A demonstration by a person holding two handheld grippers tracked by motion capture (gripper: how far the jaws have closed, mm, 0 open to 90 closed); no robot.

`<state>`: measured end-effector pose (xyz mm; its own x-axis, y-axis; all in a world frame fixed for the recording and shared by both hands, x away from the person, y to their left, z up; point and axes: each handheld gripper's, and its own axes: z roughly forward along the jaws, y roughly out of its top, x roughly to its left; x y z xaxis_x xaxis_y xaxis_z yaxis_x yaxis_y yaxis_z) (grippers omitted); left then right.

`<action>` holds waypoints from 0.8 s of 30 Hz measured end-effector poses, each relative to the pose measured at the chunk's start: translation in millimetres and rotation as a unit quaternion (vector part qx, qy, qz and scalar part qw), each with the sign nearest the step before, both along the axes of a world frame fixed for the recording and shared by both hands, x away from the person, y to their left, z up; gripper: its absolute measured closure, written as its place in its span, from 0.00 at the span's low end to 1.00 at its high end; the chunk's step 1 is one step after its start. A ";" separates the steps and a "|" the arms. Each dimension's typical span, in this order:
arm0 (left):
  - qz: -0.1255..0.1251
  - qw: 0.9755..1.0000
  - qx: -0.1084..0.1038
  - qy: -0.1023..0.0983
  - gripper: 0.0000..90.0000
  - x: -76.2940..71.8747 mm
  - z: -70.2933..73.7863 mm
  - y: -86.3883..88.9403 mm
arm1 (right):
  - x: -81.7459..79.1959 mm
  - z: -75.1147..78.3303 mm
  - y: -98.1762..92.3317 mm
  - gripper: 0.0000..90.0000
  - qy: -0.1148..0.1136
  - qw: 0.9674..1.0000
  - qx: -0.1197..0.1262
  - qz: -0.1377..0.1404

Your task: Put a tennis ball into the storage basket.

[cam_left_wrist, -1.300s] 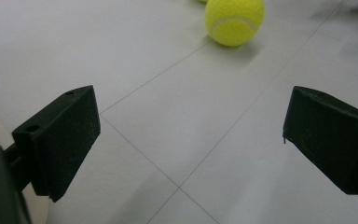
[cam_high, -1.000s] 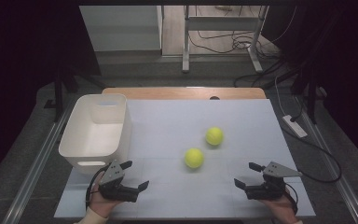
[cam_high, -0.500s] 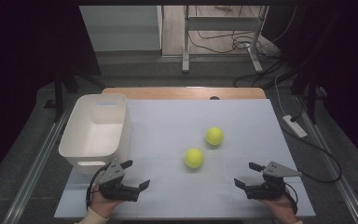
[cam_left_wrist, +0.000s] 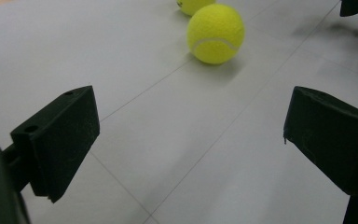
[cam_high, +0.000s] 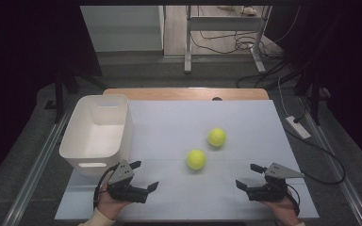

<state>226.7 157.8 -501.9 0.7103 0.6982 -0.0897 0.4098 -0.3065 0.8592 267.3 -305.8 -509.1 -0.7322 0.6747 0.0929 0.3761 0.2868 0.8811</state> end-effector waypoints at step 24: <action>-0.009 1.000 0.004 0.012 0.05 18.6 13.8 -16.6 | 1.7 -1.4 1.0 0.11 0.000 1.000 -0.002 0.001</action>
<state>245.3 141.1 -488.1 0.7210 0.6855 -0.1010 0.4237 -0.3208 0.8471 269.0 -304.9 -510.5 -0.7339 0.6732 0.0905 0.3756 0.2912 0.8798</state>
